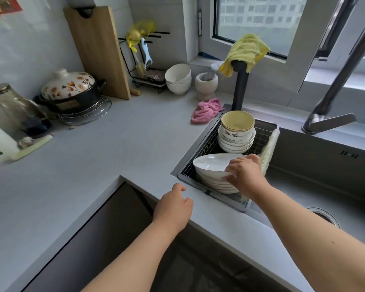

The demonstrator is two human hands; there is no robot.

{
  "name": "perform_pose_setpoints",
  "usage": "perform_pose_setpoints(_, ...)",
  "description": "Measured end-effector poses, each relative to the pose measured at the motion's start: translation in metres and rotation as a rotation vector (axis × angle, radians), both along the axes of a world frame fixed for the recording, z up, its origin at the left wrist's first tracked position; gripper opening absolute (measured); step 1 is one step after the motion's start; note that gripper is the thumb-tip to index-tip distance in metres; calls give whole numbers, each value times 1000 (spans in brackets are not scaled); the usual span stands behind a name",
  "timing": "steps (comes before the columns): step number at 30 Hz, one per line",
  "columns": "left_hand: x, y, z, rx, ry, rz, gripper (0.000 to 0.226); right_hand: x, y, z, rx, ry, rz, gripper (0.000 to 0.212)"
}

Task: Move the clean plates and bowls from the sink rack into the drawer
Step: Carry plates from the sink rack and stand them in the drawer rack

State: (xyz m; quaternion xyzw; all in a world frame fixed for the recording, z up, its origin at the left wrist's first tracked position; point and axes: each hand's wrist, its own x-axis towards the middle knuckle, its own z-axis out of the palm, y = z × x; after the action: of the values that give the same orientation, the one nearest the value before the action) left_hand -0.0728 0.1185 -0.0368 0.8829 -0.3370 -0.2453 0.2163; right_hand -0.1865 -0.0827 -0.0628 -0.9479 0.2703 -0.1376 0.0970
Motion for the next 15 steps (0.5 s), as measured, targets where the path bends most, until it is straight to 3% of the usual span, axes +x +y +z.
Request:
perform_pose_setpoints(6,9,-3,3,-169,153,182,29,-4,12,44,-132,-144,73,18)
perform_pose_setpoints(12,24,15,24,-596,764,645,39,12,44,86,-83,-249,327,13)
perform_pose_setpoints(15,30,38,41,-735,987,782,46,30,69,96,-41,-234,491,17)
